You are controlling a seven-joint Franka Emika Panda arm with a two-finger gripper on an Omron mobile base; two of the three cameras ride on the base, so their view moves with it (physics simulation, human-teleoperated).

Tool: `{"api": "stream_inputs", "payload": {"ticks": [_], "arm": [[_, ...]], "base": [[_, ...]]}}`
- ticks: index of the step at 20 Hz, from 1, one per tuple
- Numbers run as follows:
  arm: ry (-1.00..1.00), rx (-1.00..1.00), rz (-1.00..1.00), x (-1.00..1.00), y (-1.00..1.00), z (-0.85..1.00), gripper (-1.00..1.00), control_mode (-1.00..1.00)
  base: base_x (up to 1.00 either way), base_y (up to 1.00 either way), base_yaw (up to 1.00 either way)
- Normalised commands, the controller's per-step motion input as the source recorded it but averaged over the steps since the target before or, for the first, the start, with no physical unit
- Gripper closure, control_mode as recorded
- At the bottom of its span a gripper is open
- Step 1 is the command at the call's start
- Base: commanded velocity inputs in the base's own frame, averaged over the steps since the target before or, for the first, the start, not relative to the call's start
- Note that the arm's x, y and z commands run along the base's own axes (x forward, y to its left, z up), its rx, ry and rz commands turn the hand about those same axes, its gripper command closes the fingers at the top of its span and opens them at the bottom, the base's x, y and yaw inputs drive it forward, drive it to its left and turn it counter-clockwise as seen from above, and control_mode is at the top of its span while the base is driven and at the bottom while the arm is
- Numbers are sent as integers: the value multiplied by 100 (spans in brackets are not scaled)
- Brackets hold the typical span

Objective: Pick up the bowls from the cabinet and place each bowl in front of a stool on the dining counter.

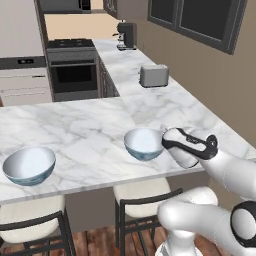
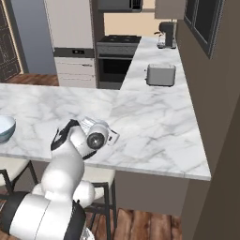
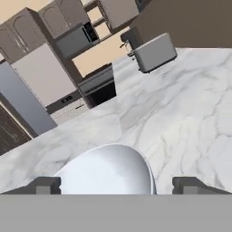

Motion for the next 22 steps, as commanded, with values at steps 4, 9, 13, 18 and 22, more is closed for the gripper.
{"api": "stream_inputs", "payload": {"ticks": [4, 9, 13, 18, 22], "arm": [[22, -23, 7, -27, -69, 100, -100, -100], [28, -29, 10, -41, -55, 100, -100, -100], [31, -27, 15, -70, -28, 100, -100, -100], [31, -22, 17, -89, -2, 63, -100, -100], [5, -13, 11, -98, 10, -2, -100, -100]], "base": [[0, 0, 0], [0, 0, 0], [0, 0, 0], [0, 0, 0], [0, 0, 0]]}}
